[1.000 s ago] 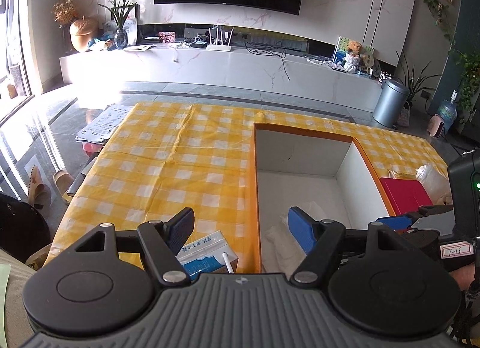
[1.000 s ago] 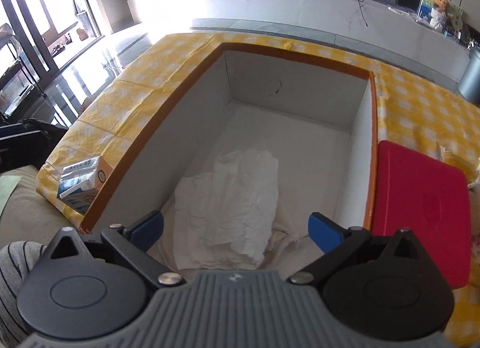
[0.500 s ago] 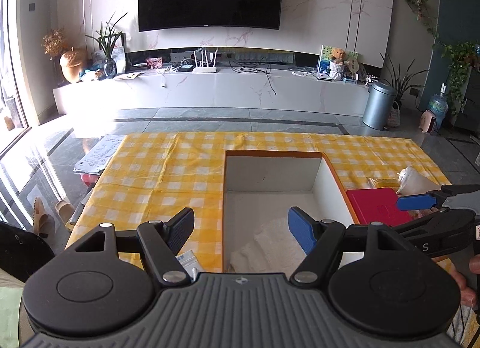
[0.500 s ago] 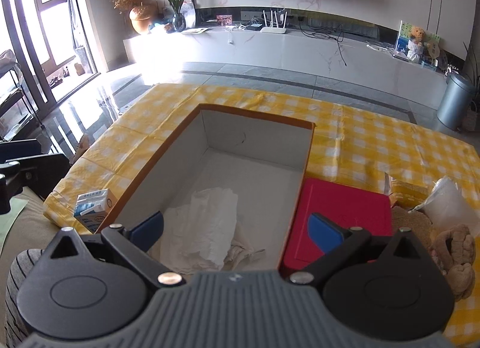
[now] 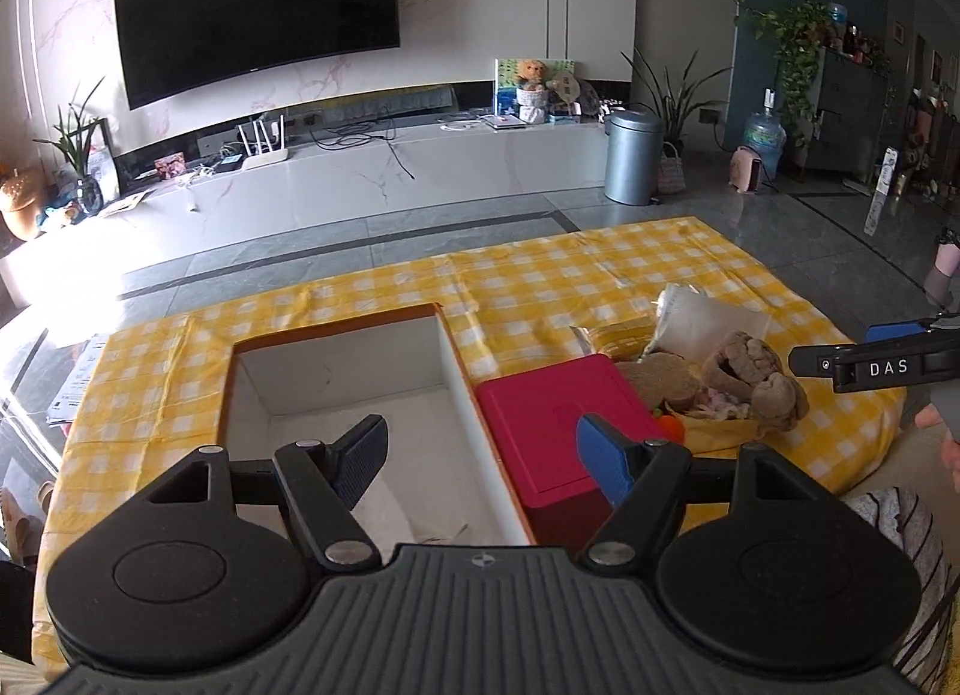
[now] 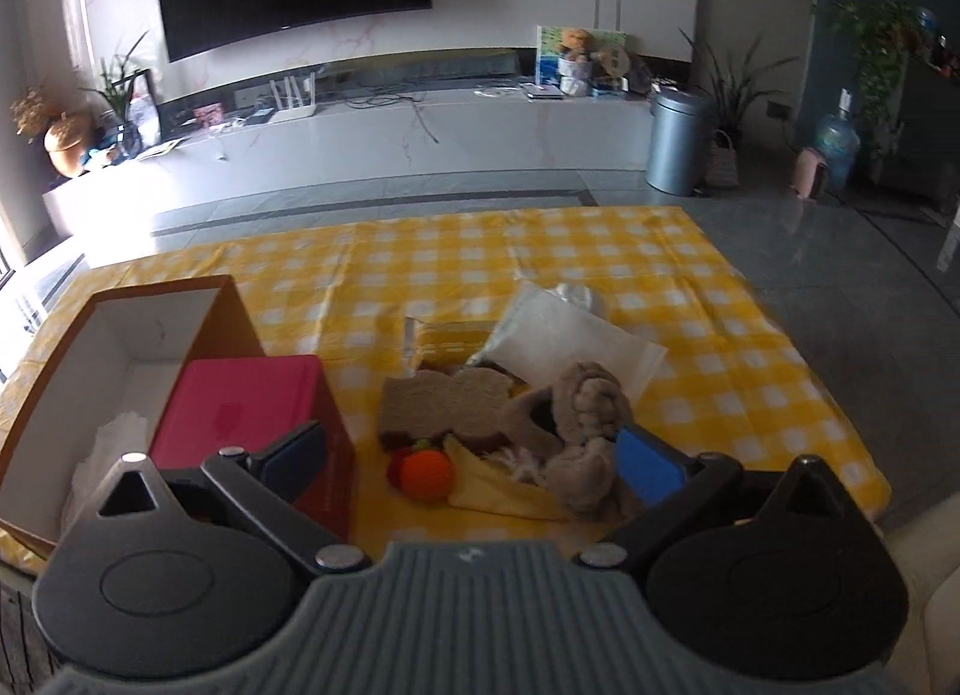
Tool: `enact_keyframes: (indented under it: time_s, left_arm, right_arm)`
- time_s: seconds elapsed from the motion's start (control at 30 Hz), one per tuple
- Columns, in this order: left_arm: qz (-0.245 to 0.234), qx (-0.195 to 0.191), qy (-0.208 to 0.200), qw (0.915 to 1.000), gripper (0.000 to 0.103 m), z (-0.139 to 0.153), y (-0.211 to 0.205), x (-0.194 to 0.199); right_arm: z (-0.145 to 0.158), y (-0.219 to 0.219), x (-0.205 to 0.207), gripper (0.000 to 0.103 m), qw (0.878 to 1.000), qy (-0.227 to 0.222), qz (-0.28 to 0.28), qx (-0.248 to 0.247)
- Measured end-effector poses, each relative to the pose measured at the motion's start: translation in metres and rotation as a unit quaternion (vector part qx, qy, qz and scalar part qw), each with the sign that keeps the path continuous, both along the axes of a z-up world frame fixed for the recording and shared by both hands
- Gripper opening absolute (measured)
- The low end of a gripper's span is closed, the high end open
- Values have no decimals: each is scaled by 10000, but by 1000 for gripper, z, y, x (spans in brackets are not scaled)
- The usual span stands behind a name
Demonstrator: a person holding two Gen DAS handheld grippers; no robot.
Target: Organize soft objects
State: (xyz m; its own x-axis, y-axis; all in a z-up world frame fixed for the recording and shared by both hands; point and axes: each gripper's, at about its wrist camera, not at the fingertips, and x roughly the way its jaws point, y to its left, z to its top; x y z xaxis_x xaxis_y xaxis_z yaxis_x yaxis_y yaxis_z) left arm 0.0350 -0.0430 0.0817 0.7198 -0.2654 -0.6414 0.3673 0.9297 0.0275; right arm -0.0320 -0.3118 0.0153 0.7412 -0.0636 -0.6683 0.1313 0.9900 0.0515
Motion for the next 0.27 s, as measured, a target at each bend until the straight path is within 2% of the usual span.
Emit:
enact_keyframes:
  time_s: [0.13,0.27]
  left_arm:
    - [-257,79,201,9994,85,-16,-36,13]
    - [-430,199,395,9981,85,-32,-68,27]
  right_arm:
    - [-30,-45,1,101,9988,270,-404,64]
    - [-64,-71,14,101,9957,714,-564,166]
